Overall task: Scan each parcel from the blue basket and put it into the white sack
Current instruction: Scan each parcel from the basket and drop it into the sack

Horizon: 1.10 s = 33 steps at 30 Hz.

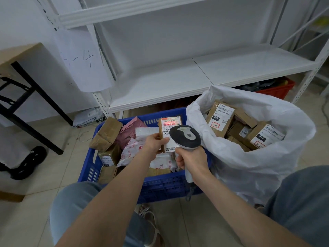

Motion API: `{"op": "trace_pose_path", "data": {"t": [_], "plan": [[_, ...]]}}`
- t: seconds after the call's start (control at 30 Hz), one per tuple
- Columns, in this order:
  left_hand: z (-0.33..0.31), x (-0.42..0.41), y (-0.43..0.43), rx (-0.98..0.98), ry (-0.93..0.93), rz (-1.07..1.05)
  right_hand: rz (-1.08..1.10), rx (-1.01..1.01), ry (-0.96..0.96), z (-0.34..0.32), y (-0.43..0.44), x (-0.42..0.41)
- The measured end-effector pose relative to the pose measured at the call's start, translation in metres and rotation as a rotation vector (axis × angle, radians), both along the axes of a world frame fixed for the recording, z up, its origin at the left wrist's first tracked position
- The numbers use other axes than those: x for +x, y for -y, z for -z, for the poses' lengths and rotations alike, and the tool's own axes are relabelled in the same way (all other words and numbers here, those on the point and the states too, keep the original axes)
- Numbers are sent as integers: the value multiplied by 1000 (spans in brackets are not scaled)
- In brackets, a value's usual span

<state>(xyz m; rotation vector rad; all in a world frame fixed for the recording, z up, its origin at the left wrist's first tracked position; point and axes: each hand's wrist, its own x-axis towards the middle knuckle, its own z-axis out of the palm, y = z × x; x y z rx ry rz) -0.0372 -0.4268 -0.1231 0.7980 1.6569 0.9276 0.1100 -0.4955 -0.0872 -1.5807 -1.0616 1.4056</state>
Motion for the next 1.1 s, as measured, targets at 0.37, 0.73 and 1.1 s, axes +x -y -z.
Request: {"op": "trace_pose_path", "data": {"t": [0.37, 0.73, 1.1], "plan": [[-12, 40, -31, -12, -41, 81, 187, 52, -57, -7, -38, 45], [-33, 157, -128, 4, -70, 237, 531, -38, -147, -7, -152, 177], [-33, 252, -243, -166, 18, 331, 579, -176, -149, 32, -239, 236]]}}
